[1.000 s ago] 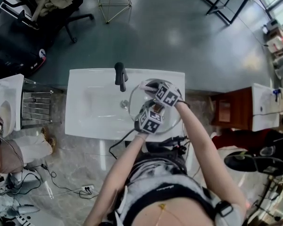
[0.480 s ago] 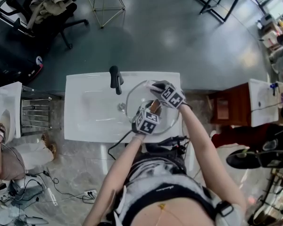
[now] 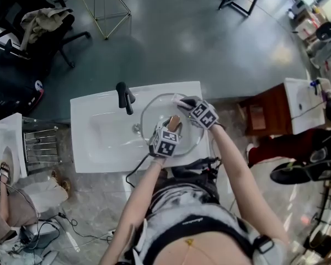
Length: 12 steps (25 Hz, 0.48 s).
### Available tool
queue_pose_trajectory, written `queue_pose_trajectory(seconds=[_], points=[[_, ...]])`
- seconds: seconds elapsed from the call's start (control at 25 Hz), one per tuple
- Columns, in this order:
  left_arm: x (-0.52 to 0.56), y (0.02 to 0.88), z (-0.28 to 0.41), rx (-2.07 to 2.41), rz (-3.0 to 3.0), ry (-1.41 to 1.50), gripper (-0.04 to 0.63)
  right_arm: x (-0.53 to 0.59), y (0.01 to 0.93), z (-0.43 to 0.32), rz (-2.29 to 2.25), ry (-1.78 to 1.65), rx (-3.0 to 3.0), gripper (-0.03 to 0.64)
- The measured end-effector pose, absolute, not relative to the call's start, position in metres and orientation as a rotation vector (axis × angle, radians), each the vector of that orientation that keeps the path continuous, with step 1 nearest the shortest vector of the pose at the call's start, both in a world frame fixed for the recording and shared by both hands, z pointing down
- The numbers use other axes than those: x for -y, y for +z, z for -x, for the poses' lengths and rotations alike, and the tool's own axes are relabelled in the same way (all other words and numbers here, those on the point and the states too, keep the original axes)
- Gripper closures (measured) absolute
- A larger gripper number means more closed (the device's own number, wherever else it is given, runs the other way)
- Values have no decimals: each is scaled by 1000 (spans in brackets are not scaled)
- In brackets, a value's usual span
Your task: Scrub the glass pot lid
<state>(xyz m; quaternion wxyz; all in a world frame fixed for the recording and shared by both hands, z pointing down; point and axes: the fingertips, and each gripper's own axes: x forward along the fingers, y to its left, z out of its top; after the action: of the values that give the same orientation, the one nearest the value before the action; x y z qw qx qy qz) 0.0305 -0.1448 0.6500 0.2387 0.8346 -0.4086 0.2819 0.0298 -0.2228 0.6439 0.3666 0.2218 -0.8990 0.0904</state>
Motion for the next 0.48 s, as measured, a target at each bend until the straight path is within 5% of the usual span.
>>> queue_pose_trajectory(seconds=[0.48], points=[[146,651,-29,1114,-2297,778,413,189,642,-66,-724,252,2313,520]])
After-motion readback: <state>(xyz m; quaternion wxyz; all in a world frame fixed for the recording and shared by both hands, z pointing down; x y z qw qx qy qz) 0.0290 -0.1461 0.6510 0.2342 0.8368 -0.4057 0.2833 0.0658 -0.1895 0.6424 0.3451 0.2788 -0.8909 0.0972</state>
